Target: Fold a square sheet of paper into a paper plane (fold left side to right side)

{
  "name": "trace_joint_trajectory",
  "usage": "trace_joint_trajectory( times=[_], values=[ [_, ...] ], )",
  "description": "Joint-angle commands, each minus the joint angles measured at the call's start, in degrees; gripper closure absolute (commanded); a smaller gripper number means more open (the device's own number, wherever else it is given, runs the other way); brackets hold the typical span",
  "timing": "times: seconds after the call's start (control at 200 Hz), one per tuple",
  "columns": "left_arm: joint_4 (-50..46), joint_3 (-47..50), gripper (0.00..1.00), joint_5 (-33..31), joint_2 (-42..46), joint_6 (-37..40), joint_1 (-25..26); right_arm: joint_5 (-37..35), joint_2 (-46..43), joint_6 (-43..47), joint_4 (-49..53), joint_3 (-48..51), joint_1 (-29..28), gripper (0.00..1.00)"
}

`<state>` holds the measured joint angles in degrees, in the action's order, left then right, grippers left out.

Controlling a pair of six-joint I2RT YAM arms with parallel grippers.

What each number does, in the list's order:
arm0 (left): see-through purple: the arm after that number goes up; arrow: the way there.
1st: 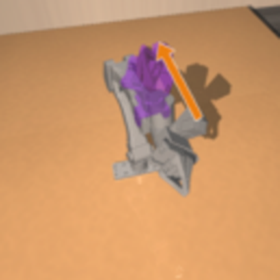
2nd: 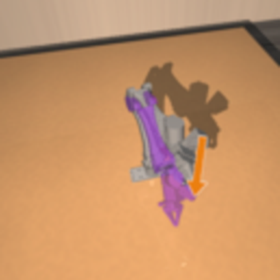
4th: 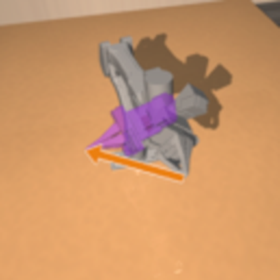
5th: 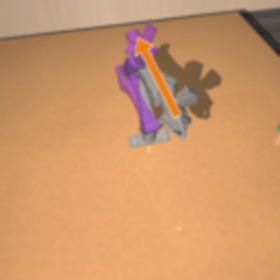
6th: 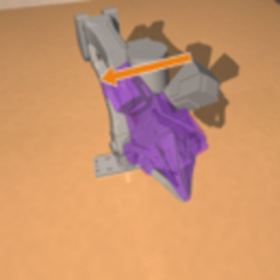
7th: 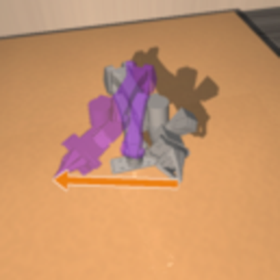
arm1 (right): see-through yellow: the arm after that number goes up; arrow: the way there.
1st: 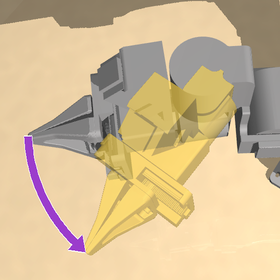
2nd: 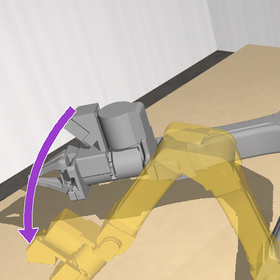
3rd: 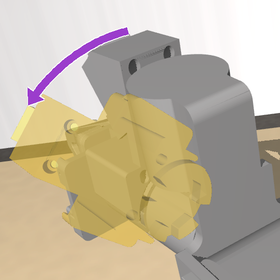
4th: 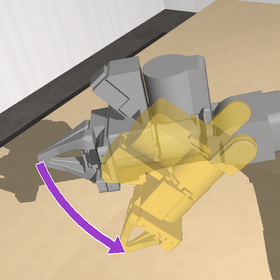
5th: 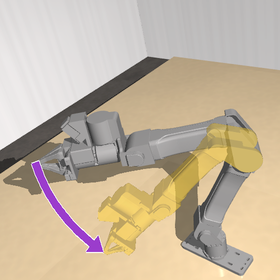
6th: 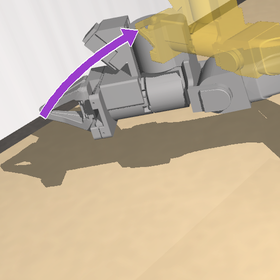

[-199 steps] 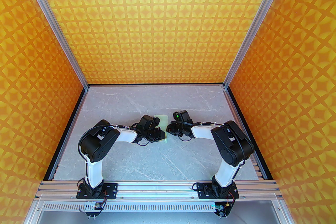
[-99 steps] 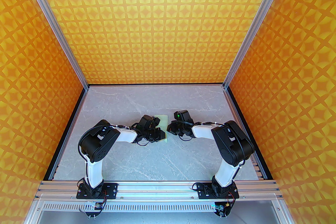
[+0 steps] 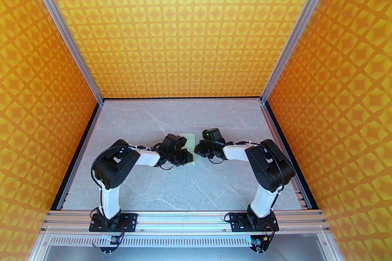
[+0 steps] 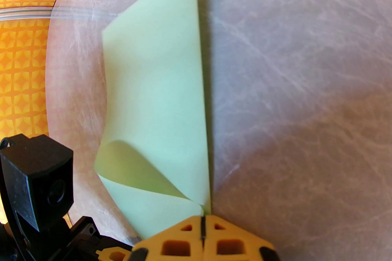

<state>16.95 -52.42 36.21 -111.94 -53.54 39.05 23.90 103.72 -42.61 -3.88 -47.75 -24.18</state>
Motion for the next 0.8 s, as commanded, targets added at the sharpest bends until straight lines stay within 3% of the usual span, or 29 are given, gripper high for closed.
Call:
trace_joint_trajectory(
  times=[0.0,0.265,0.35,0.795],
  values=[
    [-0.7,-1.1,0.87,0.0,0.2,0.8,0.2,0.5,1.2,1.2,0.3,-1.1,0.3,1.00],
    [-0.8,-1.7,0.90,0.0,1.9,0.6,0.2,0.2,1.4,1.1,0.8,-0.9,0.4,1.00],
    [-1.3,-2.3,0.97,0.0,1.6,0.6,0.6,0.1,1.3,1.0,0.7,-0.6,0.4,1.00],
    [-3.7,-2.9,0.96,0.0,-1.0,0.6,1.2,0.1,1.1,0.9,0.5,-0.3,0.4,1.00]
  ],
)
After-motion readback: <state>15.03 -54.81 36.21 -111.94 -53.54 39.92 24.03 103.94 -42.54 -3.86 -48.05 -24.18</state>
